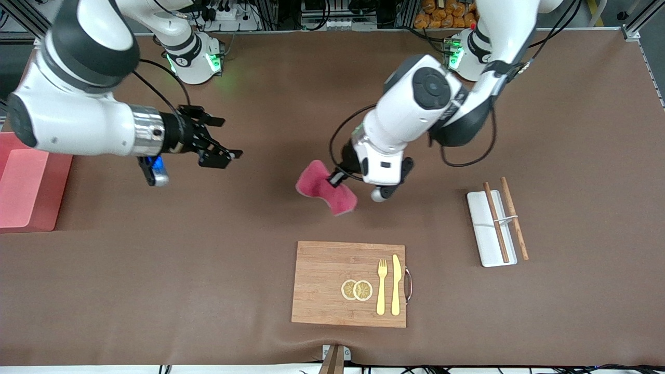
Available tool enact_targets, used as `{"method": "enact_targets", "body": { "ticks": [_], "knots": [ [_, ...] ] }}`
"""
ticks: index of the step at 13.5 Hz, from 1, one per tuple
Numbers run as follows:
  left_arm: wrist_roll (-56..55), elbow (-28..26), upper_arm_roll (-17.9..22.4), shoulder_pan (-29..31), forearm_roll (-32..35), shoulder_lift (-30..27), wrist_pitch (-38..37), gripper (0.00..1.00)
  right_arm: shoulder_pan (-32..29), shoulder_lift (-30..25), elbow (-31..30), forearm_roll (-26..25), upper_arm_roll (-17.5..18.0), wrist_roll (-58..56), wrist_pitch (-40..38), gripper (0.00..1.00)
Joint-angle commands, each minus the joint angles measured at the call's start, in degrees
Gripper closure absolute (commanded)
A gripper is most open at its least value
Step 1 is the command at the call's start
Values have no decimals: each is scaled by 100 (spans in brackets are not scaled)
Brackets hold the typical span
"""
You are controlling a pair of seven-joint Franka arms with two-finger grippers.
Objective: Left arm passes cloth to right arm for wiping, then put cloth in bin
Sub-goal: 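Lift the cloth with the left gripper while the right gripper approaches, then grasp the hanging cloth with the right gripper beside the left gripper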
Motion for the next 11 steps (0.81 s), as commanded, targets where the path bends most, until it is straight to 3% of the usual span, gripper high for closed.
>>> {"method": "enact_targets", "body": {
  "ticks": [1, 5, 9, 10, 11],
  "knots": [
    [-895, 230, 13, -311, -82, 167, 672, 100, 177, 215, -84, 184, -38, 279, 507, 0],
    [-1776, 257, 4, -471, -100, 237, 1289, 100, 204, 425, -243, 254, -38, 534, 1123, 0],
    [-2094, 450, 13, -594, -118, 387, 1325, 100, 230, 435, -243, 491, -38, 579, 1405, 0],
    [-2094, 450, 13, -594, -118, 387, 1325, 100, 300, 435, -234, 570, -38, 657, 1510, 8],
    [-2146, 450, 13, -603, -118, 387, 1334, 100, 379, 452, -252, 571, -38, 684, 1659, 29]
  ]
}}
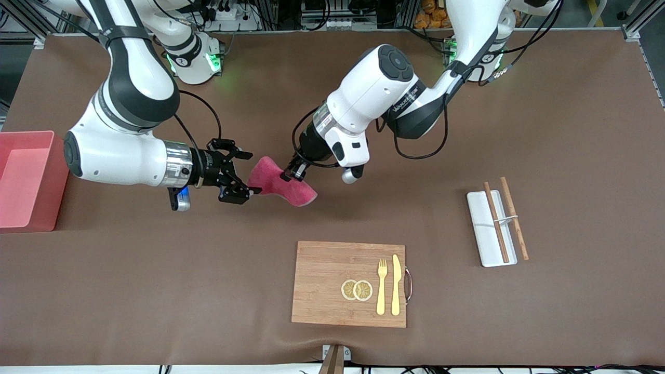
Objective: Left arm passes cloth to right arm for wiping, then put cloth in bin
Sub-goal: 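Grasp the hanging cloth with the right gripper beside the left gripper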
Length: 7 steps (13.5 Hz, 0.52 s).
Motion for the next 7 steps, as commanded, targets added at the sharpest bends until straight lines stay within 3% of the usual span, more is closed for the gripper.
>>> {"method": "enact_targets", "body": {
  "ticks": [1, 2, 3, 4, 7],
  "knots": [
    [-152, 223, 17, -108, -116, 121, 57, 100, 262, 70, -27, 149, -31, 181, 336, 48],
    [-161, 223, 17, -126, -116, 121, 66, 100, 376, 71, -27, 140, -40, 181, 363, 63],
    [-170, 223, 17, -126, -116, 121, 66, 100, 386, 79, -27, 123, -40, 181, 398, 86],
    [-170, 232, 17, -126, -116, 121, 66, 100, 395, 80, -27, 79, -40, 181, 399, 100],
    [-161, 232, 17, -118, -116, 112, 66, 100, 386, 80, -19, 70, -40, 102, 364, 100]
  ]
}}
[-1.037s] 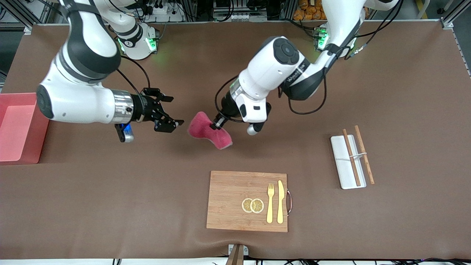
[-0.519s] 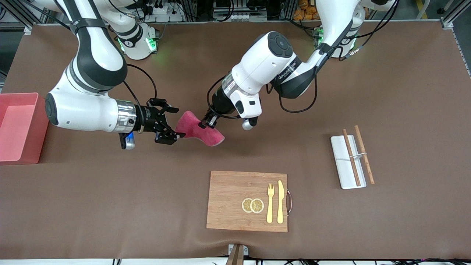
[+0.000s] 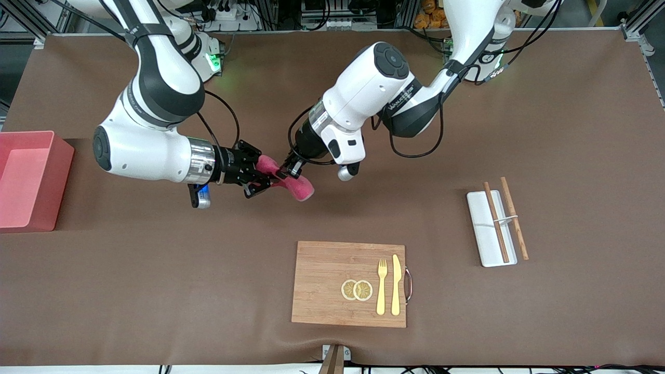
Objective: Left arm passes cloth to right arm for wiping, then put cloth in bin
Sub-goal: 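Grasp the hanging cloth with the right gripper beside the left gripper, then open the left gripper and withdraw while the right gripper lowers the cloth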
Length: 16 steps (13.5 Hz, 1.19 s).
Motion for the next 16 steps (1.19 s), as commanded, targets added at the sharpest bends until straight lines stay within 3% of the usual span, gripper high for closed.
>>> {"method": "enact_targets", "body": {
  "ticks": [1, 2, 4, 7, 12, 16],
  "knots": [
    [-46, 165, 8, -17, -133, 86, 59, 99, 8, -1, 16, 26, -34, -87, -18, 100],
    [-46, 156, 17, 1, -125, 51, 24, 73, 8, -1, 16, 17, -34, -209, -27, 100],
    [-3, 156, 52, 45, -37, -72, -90, 0, 8, -1, 16, 8, -34, -272, -27, 100],
    [85, 156, 96, 298, 24, -423, -676, 0, -97, -1, -19, -394, -51, -885, -141, 100],
    [1988, 139, 79, 1142, 306, -1109, -2608, 0, -63, 25, -221, -2265, -51, -2459, 42, 100],
    [4799, 103, 96, 2178, 315, -1610, -4647, 0, -36, 341, -764, -2391, -51, -3083, 1015, 100]
  ]
}}
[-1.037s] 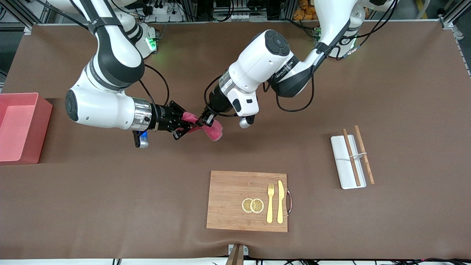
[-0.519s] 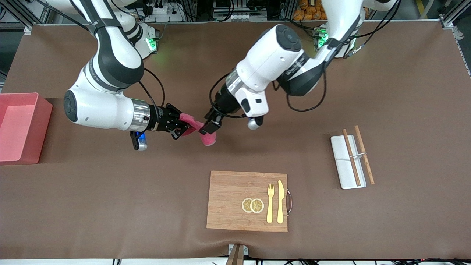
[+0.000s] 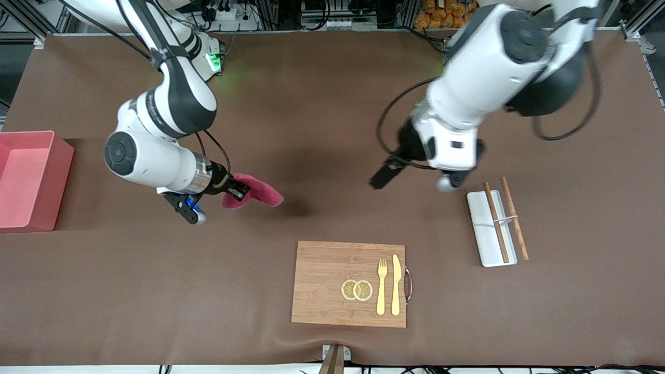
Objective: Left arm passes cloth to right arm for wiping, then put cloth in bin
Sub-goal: 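Open the left gripper and withdraw while the right gripper lowers the cloth, then drag the cloth across the table toward the pink bin with the right gripper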
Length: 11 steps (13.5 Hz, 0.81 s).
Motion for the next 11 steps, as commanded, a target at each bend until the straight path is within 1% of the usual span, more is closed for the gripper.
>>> {"method": "enact_targets", "body": {
  "ticks": [1, 3, 4, 6, 7, 9, 11],
  "knots": [
    [1675, -149, -26, 667, 181, -377, -1002, 0, -15, 170, -523, -244, 32, -466, 850, 100],
    [2776, -176, -26, 1108, 497, -501, -1443, 0, -94, 258, -946, -271, 23, -791, 1527, 100],
    [3225, -211, -35, 1223, 733, -562, -1601, 0, -268, 293, -1034, -271, 14, -1124, 1626, 100],
    [4017, -281, -35, 1416, 1121, -677, -1743, 0, -786, 329, -1131, -298, 5, -2158, 1627, 100],
    [4325, -281, -43, 1583, 1131, -686, -1804, 0, -1119, 399, -1132, -324, 5, -2747, 1627, 100],
    [4730, -281, -52, 1847, 1131, -704, -1831, 0, -1734, 530, -1115, -560, 5, -3802, 1627, 100],
    [4908, -273, -52, 1971, 1131, -669, -1805, 0, -2359, 653, -1010, -964, 5, -4910, 1671, 100]
  ]
}}
